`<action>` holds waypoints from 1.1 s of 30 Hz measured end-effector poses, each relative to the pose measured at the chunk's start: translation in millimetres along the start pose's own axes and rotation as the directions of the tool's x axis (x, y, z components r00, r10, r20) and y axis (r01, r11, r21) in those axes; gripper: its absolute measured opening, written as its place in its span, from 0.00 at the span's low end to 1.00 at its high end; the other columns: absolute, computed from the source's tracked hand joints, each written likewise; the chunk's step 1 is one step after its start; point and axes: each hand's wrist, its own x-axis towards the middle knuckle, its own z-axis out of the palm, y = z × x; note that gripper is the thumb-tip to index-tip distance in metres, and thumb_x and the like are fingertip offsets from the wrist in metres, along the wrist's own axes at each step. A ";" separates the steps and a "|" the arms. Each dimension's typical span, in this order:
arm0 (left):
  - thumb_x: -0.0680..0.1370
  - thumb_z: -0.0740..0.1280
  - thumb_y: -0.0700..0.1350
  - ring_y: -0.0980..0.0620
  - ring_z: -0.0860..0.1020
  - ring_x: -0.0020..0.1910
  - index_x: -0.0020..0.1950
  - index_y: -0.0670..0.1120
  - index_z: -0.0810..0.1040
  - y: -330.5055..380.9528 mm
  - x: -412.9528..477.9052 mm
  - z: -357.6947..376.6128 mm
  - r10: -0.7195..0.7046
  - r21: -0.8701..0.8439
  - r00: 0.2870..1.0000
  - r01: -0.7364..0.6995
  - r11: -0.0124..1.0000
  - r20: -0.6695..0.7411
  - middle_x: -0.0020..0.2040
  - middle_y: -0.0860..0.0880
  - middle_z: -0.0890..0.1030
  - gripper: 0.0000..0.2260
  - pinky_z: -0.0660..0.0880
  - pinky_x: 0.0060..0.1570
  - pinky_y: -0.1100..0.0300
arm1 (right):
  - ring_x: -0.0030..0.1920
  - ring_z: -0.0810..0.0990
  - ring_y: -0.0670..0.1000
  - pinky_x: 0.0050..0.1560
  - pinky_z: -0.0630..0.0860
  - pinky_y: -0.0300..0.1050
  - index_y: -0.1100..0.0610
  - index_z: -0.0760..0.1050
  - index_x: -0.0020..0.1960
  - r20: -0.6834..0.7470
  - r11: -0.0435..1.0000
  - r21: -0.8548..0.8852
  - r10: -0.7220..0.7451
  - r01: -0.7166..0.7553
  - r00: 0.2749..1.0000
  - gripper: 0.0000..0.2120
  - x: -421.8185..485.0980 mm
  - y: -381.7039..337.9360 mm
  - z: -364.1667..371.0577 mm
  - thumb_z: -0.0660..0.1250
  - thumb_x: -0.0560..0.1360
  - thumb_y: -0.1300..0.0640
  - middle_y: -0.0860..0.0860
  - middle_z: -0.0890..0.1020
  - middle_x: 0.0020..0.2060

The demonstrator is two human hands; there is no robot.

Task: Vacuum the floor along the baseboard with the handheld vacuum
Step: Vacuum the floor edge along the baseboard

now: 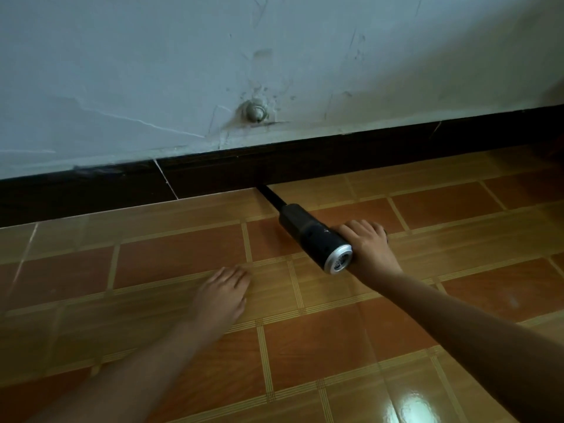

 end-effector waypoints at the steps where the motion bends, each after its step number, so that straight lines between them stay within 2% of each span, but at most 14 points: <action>1: 0.53 0.82 0.48 0.52 0.83 0.45 0.47 0.45 0.84 -1.6 -2.5 -0.8 -0.002 -0.001 1.000 0.002 1.000 0.002 0.45 0.48 0.85 0.25 0.79 0.46 0.54 | 0.43 0.79 0.59 0.50 0.70 0.60 0.59 0.78 0.52 0.003 1.000 0.007 -0.020 0.020 1.000 0.22 4.4 -5.6 3.0 0.78 0.59 0.63 0.54 0.80 0.41; 6: 0.50 0.82 0.48 0.52 0.84 0.42 0.44 0.45 0.84 -4.7 -9.2 -6.8 -0.003 -0.003 1.000 0.003 1.000 -0.001 0.42 0.48 0.85 0.24 0.79 0.43 0.58 | 0.43 0.80 0.57 0.51 0.70 0.61 0.58 0.78 0.52 0.006 0.995 0.028 -0.099 0.099 0.995 0.22 19.5 -28.8 15.1 0.79 0.59 0.62 0.53 0.81 0.40; 12: 0.50 0.82 0.51 0.52 0.84 0.43 0.45 0.45 0.85 -8.4 -18.0 -3.5 -0.019 0.004 0.997 0.018 1.000 0.077 0.42 0.48 0.85 0.26 0.79 0.43 0.59 | 0.43 0.79 0.56 0.51 0.70 0.62 0.57 0.78 0.51 0.019 0.992 0.045 -0.122 0.121 0.992 0.20 30.2 -40.2 21.2 0.78 0.61 0.60 0.53 0.80 0.40; 25: 0.48 0.82 0.50 0.54 0.84 0.39 0.41 0.44 0.84 -4.9 -13.2 -7.5 -0.059 0.008 0.986 0.058 0.998 0.157 0.37 0.49 0.85 0.25 0.79 0.41 0.62 | 0.42 0.79 0.58 0.49 0.71 0.60 0.58 0.78 0.51 0.052 0.999 -0.020 -0.049 0.050 0.997 0.23 12.1 -13.7 5.2 0.79 0.57 0.63 0.54 0.80 0.40; 33: 0.48 0.82 0.46 0.51 0.84 0.40 0.42 0.43 0.84 -4.2 -13.0 -6.6 -0.069 0.009 0.966 0.069 0.998 0.249 0.39 0.47 0.85 0.25 0.80 0.41 0.57 | 0.42 0.79 0.59 0.50 0.70 0.60 0.59 0.78 0.51 0.063 0.998 -0.035 0.051 -0.049 0.997 0.23 -3.7 4.9 -5.6 0.79 0.58 0.64 0.54 0.80 0.40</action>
